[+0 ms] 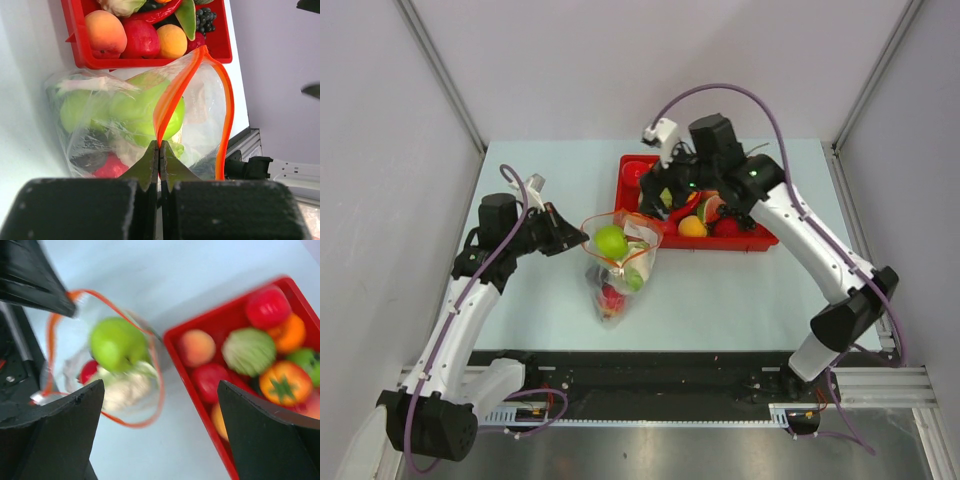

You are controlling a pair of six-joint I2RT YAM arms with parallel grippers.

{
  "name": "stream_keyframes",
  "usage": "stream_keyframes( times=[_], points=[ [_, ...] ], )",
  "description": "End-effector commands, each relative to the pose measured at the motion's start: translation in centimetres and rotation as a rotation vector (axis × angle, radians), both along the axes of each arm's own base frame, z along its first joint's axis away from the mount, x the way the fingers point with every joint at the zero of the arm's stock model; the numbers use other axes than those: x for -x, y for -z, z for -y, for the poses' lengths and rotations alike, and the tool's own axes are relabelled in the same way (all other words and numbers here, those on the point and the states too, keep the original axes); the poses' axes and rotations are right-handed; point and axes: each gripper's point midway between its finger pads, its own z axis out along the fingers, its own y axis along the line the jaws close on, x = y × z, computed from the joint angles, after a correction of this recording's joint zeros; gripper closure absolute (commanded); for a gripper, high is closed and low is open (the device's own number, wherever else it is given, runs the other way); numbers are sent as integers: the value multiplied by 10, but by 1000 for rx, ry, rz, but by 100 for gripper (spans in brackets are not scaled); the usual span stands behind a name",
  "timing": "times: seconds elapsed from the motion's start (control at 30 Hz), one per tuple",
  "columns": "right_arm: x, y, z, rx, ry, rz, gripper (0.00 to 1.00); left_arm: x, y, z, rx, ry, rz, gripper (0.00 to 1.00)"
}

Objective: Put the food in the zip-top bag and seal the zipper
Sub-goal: Place the fake fruit in the zipper food storage bag, then adjust the zipper food storage bag at the center of the board.

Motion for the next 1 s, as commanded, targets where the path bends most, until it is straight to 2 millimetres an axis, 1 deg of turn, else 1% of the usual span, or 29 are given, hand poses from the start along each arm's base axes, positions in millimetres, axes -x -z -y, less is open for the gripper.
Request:
stream_keyframes(
  times=[0.0, 0.03, 0.1, 0.13, 0.17, 0.23, 0.27, 0.3, 0.33, 0.37, 0.4, 0.43, 0.47, 0.5, 0.57, 0.6, 0.63, 0.7, 0.77, 0.8, 0.87, 0.9, 0.97],
  points=[
    [-7, 33, 46, 63, 144, -108, 0, 3, -22, 6, 28, 36, 79, 100],
    [-5, 48, 50, 83, 155, -142, 0, 3, -23, 6, 28, 37, 82, 100],
    [-2, 61, 52, 104, 156, -171, 0, 3, -25, 6, 28, 44, 89, 100],
    [1, 71, 54, 120, 154, -196, 0, 4, -25, 7, 29, 45, 89, 99],
    [6, 79, 50, 121, 129, -232, 1, 4, -25, 7, 29, 45, 91, 100],
    [18, 93, 47, 124, 90, -311, 12, 5, -25, 7, 29, 48, 89, 100],
    [28, 97, 39, 105, 36, -367, 18, 5, -25, 7, 28, 48, 88, 100],
    [32, 100, 36, 97, 16, -391, 40, 7, -25, 8, 27, 54, 88, 100],
    [34, 98, 33, 83, 0, -398, 54, 8, -24, 9, 25, 61, 90, 100],
    [33, 92, 30, 58, -19, -401, 65, 10, -24, 9, 25, 69, 89, 100],
    [31, 86, 29, 44, -20, -394, 86, 13, -25, 12, 20, 87, 95, 100],
    [29, 80, 28, 31, -24, -385, 96, 17, -26, 13, 18, 102, 100, 100],
    [23, 64, 27, 4, -31, -355, 100, 22, -26, 16, 15, 123, 99, 100],
    [20, 56, 27, -7, -32, -338, 100, 30, -30, 24, 6, 169, 122, 100],
    [17, 38, 28, -33, -52, -299, 100, 42, -36, 33, -4, 223, 159, 100],
    [17, 23, 27, -48, -64, -270, 100, 53, -40, 45, 0, 279, 176, 100],
    [18, 17, 26, -55, -84, -254, 100, 58, -42, 50, 2, 304, 184, 100],
    [29, 10, 21, -31, -146, -209, 100, 71, -45, 63, 10, 356, 198, 99],
    [41, 17, 12, 13, -217, -187, 100, 73, -44, 69, 30, 365, 181, 100],
    [49, 23, 11, 33, -241, -199, 100, 73, -42, 70, 34, 366, 177, 100],
    [57, 34, 6, 66, -283, -205, 100, 71, -38, 70, 39, 351, 153, 100],
    [64, 38, 1, 83, -323, -189, 100, 71, -33, 72, 45, 346, 124, 100],
    [70, 52, -4, 109, -361, -194, 100, 73, -33, 76, 84, 336, 88, 100]
  ],
)
